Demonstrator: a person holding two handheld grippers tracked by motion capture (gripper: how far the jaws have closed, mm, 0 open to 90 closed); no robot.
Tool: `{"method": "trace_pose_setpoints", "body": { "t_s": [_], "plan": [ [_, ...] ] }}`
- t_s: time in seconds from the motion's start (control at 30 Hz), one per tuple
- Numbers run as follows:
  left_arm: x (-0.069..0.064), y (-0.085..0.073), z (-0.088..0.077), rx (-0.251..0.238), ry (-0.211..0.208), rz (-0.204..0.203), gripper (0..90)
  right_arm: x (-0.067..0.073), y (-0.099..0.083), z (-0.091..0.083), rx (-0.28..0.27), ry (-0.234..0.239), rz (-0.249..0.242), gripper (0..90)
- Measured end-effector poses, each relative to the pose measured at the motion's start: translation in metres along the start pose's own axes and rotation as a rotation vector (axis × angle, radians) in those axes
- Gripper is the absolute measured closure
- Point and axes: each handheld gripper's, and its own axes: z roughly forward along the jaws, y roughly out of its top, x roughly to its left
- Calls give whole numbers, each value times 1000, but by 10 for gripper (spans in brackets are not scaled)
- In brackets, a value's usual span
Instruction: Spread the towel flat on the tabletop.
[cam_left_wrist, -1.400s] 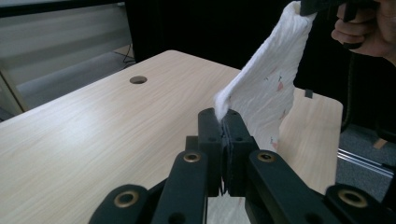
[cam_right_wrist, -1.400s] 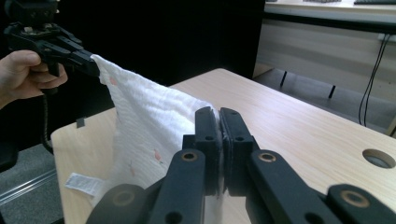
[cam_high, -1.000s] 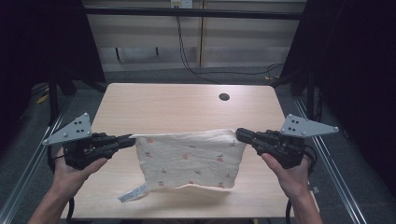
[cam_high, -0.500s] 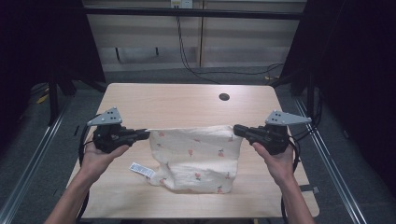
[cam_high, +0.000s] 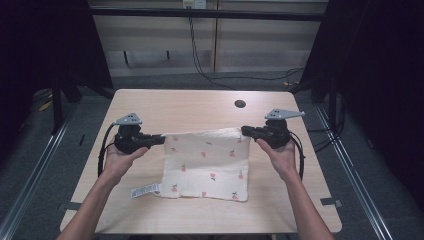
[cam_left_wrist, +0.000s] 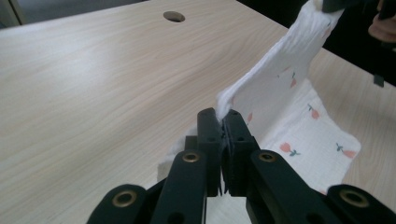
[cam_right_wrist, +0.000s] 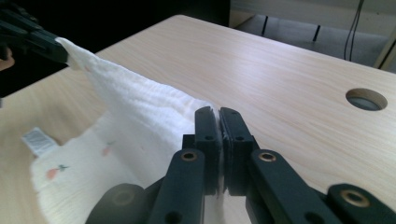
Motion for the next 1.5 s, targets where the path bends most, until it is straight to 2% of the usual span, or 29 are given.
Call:
{"method": "trace_pose_setpoints", "body": {
  "t_s": [0.07, 0.1, 0.2, 0.27, 0.3, 0.37, 0.43, 0.47, 0.5, 0.6, 0.8, 0.93, 1.0, 1.13, 1.17, 1.3, 1.33, 1.4, 1.5],
  "plan": [
    [7, -2, 10, 11, 1, -26, 875, -7, -2, 10, 22, -12, 10, 866],
    [11, -3, 17, 31, 10, -22, 874, -10, -4, 15, 35, -18, 16, 866],
    [19, -6, 29, 48, 28, -39, 866, -19, -9, 30, 67, -50, 27, 866],
    [23, -6, 34, 56, 52, -54, 838, -25, -11, 37, 76, -60, 41, 863],
    [26, -6, 36, 59, 66, -78, 757, -31, -12, 44, 78, -60, 69, 840],
    [27, -6, 36, 65, 72, -79, 723, -34, -14, 47, 87, -69, 83, 813],
    [27, -7, 36, 65, 88, -84, 666, -41, -19, 53, 105, -131, 108, 731],
    [27, -8, 34, 63, 88, -83, 666, -41, -19, 53, 105, -131, 108, 731],
    [27, -10, 33, 57, 85, -84, 658, -44, -23, 55, 106, -154, 130, 688],
    [26, -14, 30, 73, 74, -79, 638, -44, -25, 54, 117, -145, 135, 666],
    [20, -23, 20, 54, 35, -73, 637, -32, -23, 43, 138, -108, 94, 622],
    [14, -33, 12, 53, 9, -60, 651, -20, -24, 25, 111, -55, 84, 624],
    [10, -37, 9, 43, -7, -70, 652, -15, -27, 17, 107, -28, 82, 657],
    [0, -45, 3, 64, -51, -41, 673, 0, -38, 3, 147, 16, 56, 671],
    [-2, -47, 2, 65, -57, -42, 677, 4, -41, 1, 155, 23, 37, 677],
    [-9, -59, -4, 76, -93, -69, 680, 18, -54, -7, 195, 46, 16, 710],
    [-11, -61, -7, 78, -92, -66, 678, 21, -58, -7, 218, 39, 1, 718],
    [-17, -65, -12, 85, -89, -53, 674, 26, -66, -9, 236, 49, 10, 718],
    [-27, -71, -18, 123, -83, -10, 671, 33, -79, -11, 253, 66, 4, 717]
  ]
}}
